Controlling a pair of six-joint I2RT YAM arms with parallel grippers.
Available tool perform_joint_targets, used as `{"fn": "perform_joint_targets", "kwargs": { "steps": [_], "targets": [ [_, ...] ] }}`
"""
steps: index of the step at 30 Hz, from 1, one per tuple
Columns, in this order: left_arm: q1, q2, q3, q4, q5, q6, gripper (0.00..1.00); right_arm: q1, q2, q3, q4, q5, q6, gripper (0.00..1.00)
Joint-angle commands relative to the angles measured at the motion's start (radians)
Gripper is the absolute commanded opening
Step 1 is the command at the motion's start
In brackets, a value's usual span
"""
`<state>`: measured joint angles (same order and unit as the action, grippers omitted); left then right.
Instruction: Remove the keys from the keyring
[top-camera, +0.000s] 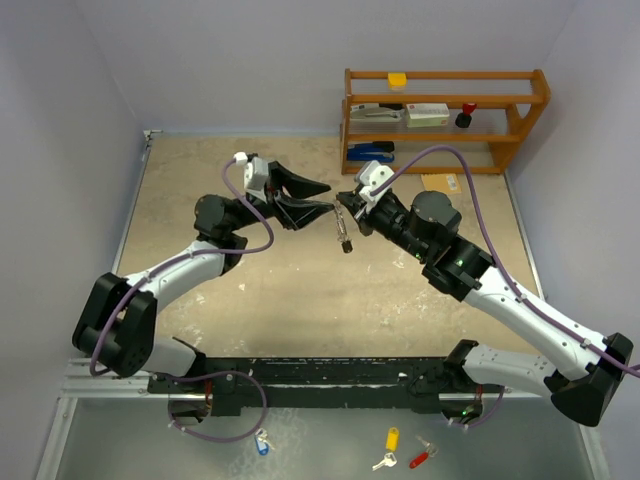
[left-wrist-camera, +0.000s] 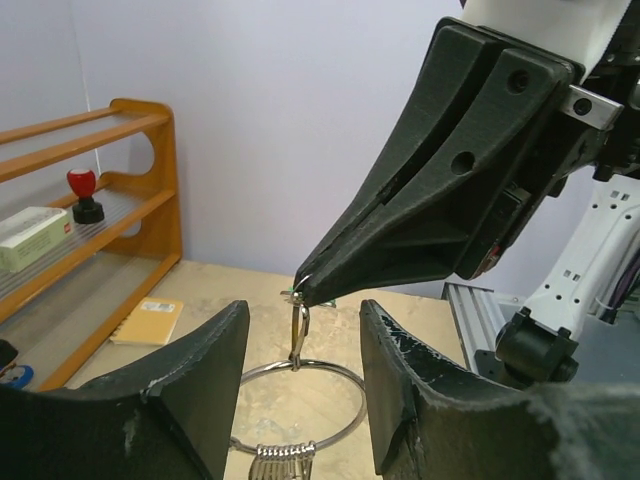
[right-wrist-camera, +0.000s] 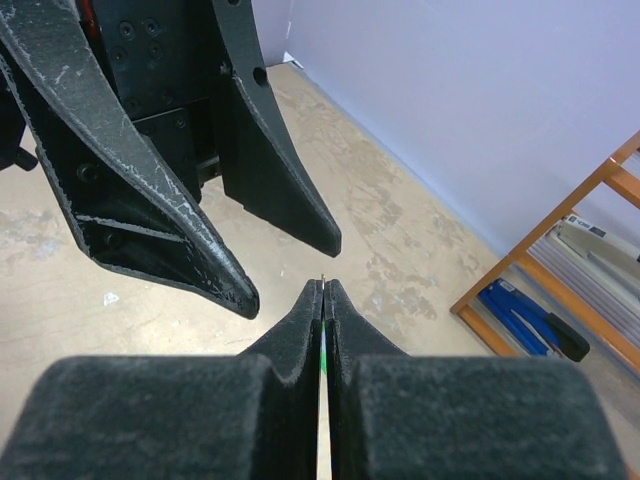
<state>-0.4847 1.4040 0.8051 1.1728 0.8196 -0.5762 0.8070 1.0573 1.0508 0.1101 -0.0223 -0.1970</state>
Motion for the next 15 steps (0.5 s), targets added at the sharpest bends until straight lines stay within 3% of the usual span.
{"fn": "perform_joint_targets", "kwargs": {
  "steps": [1, 10, 15],
  "targets": [
    [0.001, 0.012, -0.010, 0.104, 0.037, -0.050, 0.45, 0.007, -0.041, 0.038, 0.064, -0.020, 0.010, 0.00],
    [0.000, 0.035, -0.025, 0.128, 0.055, -0.047, 0.43, 0.007, -0.038, 0.046, 0.071, -0.041, 0.015, 0.00],
    [0.000, 0.072, -0.005, 0.248, 0.085, -0.127, 0.43, 0.007, -0.038, 0.046, 0.076, -0.071, 0.033, 0.00]
  ]
}}
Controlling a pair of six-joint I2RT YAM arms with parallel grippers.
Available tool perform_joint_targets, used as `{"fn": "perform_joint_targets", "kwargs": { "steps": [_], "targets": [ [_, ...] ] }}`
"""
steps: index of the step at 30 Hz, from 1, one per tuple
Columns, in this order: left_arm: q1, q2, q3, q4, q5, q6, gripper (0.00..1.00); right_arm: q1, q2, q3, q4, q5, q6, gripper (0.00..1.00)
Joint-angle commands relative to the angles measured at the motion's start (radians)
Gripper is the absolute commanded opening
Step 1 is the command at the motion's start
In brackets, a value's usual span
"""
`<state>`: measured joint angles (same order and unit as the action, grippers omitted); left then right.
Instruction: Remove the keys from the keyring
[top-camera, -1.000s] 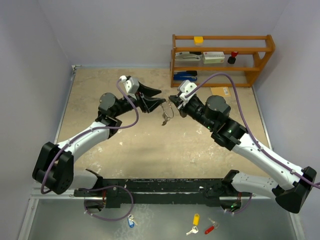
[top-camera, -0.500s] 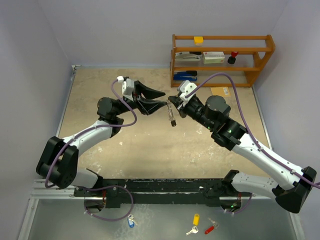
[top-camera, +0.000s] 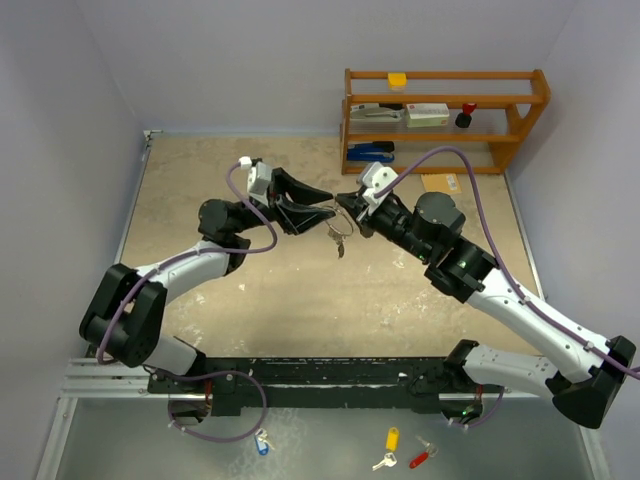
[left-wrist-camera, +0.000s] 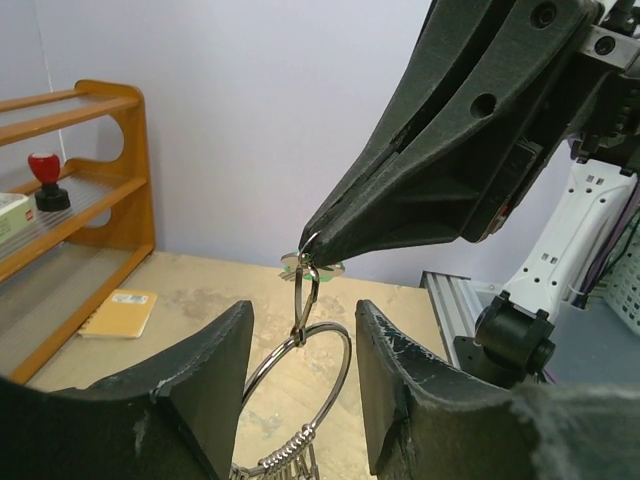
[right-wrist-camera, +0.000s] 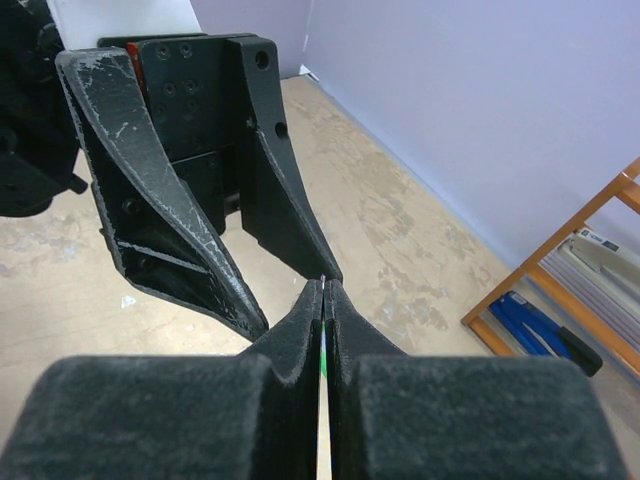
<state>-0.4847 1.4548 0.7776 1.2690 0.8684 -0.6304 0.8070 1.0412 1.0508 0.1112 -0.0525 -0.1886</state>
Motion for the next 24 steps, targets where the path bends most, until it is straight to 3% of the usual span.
{"fn": "perform_joint_targets", "kwargs": {
  "steps": [1, 11, 24],
  "targets": [
    [0.000, 0.032, 0.028, 0.184, 0.041, -0.095, 0.42, 0.006, -0.023, 0.047, 0.075, -0.046, 0.027, 0.00],
    [0.000, 0.118, 0.064, 0.448, 0.085, -0.326, 0.40, 0.007, -0.030, 0.046, 0.076, -0.084, 0.041, 0.00],
    [0.000, 0.120, 0.055, 0.452, 0.125, -0.341, 0.36, 0.009, -0.049, 0.046, 0.086, -0.095, 0.038, 0.00]
  ]
}}
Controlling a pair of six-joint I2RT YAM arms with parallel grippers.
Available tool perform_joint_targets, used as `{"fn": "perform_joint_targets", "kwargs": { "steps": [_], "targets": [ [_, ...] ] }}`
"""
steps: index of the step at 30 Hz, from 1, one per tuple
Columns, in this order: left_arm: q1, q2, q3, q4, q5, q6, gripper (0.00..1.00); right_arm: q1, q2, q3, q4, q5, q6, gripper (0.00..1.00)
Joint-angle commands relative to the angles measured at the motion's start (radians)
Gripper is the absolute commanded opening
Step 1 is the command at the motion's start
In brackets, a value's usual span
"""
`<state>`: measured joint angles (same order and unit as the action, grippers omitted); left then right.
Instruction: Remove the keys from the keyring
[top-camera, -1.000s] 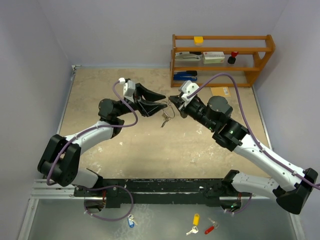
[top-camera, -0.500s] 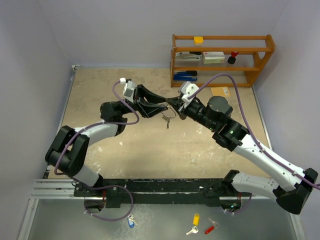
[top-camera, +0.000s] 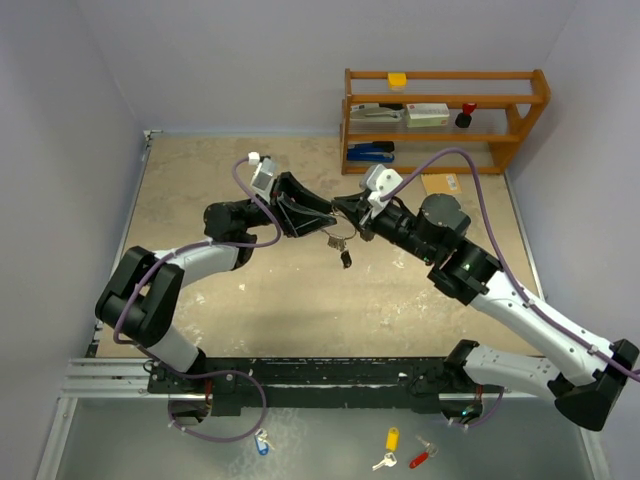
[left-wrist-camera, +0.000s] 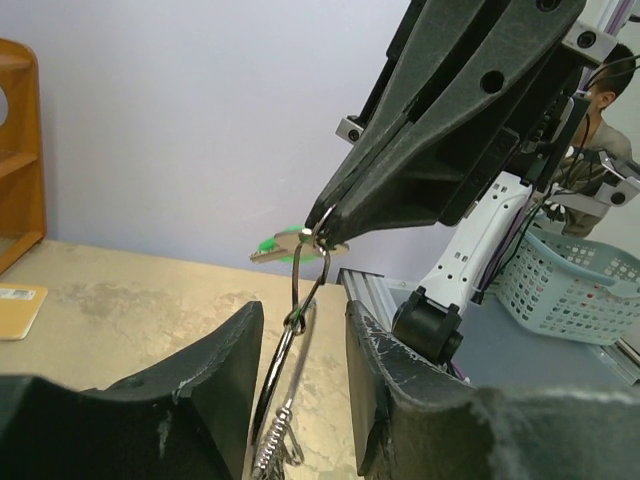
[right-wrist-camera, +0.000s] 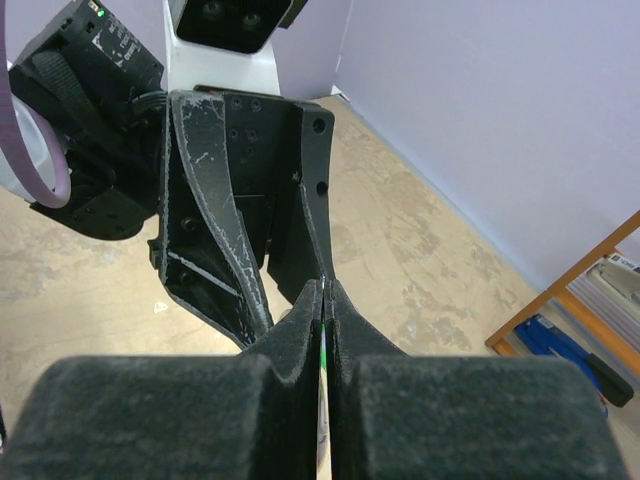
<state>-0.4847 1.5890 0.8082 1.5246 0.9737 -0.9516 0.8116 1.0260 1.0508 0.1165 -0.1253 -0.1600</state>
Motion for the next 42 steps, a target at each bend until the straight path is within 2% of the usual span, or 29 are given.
{"fn": "perform_joint_targets", "kwargs": {
  "steps": [1, 19, 29, 37, 42],
  "targets": [
    [0.000, -0.016, 0.025, 0.197, 0.021, -0.018, 0.35, 0.003, -0.036, 0.046, 0.080, -0.023, 0.010, 0.00],
    [-0.002, -0.054, 0.053, 0.196, 0.005, 0.007, 0.34, 0.004, -0.035, 0.041, 0.087, -0.039, 0.030, 0.00],
    [-0.002, -0.026, 0.072, 0.196, 0.015, 0.021, 0.24, 0.003, -0.032, 0.046, 0.099, -0.043, 0.040, 0.00],
    [-0.002, -0.037, 0.053, 0.196, 0.044, 0.048, 0.23, 0.003, -0.024, 0.049, 0.111, -0.050, 0.047, 0.00],
    [-0.002, -0.036, 0.050, 0.196, 0.042, 0.058, 0.17, 0.003, -0.023, 0.051, 0.113, -0.050, 0.051, 0.00]
  ]
}}
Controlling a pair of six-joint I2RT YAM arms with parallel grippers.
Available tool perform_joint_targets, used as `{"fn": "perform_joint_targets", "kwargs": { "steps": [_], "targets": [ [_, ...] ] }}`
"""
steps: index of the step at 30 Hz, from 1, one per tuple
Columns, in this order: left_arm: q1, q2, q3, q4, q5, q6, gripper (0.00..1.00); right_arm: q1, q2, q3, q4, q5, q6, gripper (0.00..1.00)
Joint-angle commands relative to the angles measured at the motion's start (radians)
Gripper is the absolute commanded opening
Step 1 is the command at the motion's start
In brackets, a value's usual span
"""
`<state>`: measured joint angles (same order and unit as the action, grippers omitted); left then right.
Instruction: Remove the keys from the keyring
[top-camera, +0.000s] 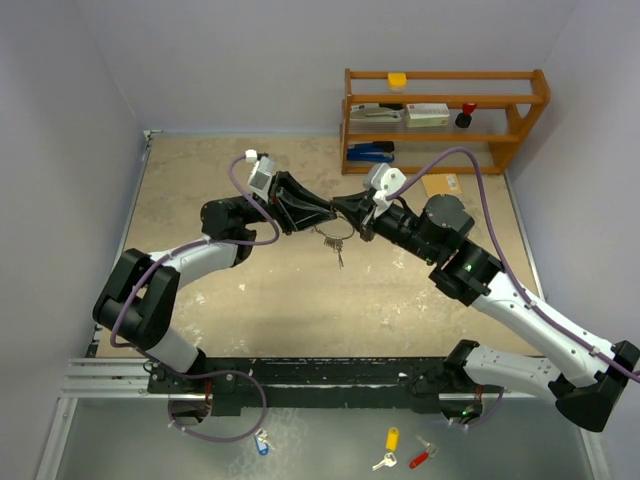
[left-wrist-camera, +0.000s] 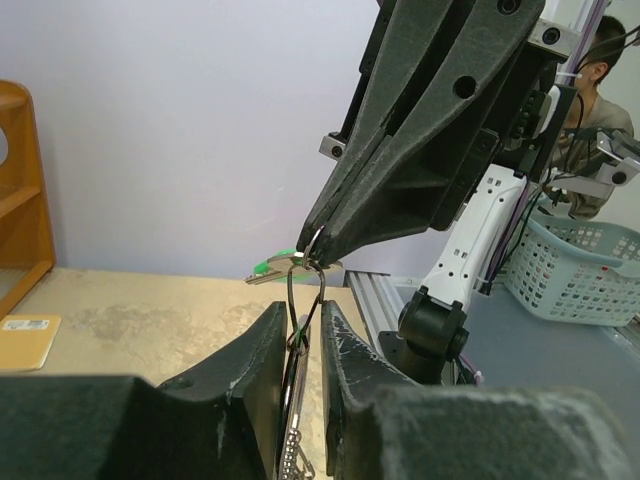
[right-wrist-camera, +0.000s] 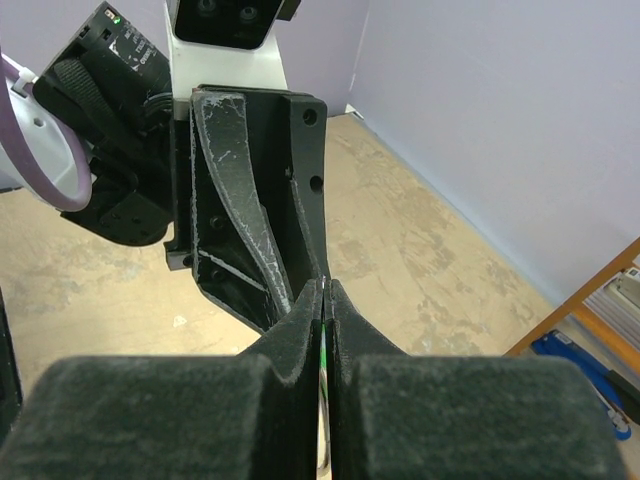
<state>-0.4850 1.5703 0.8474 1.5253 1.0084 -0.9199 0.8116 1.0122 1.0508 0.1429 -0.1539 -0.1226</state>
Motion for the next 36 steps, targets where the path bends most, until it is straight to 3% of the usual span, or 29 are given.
{"fn": "perform_joint_targets", "kwargs": {
  "steps": [1, 9, 21, 26, 32, 36],
  "targets": [
    [-0.001, -0.017, 0.012, 0.196, 0.006, 0.028, 0.16, 0.003, -0.009, 0.051, 0.088, -0.020, 0.013, 0.00],
    [-0.001, -0.035, -0.008, 0.196, -0.037, 0.061, 0.00, 0.003, -0.014, 0.049, 0.089, -0.012, 0.017, 0.00],
    [-0.001, -0.105, -0.063, 0.174, -0.121, 0.131, 0.00, 0.003, -0.021, 0.046, 0.083, -0.008, 0.013, 0.00],
    [-0.001, -0.137, -0.058, 0.003, -0.162, 0.248, 0.00, 0.004, -0.014, 0.059, 0.061, -0.023, 0.008, 0.00],
    [-0.001, -0.231, -0.018, -0.458, -0.247, 0.564, 0.00, 0.003, -0.019, 0.064, 0.058, -0.032, 0.005, 0.00],
    [-0.002, -0.258, 0.001, -0.637, -0.306, 0.687, 0.00, 0.004, -0.009, 0.075, 0.056, -0.039, 0.002, 0.00]
  ]
}}
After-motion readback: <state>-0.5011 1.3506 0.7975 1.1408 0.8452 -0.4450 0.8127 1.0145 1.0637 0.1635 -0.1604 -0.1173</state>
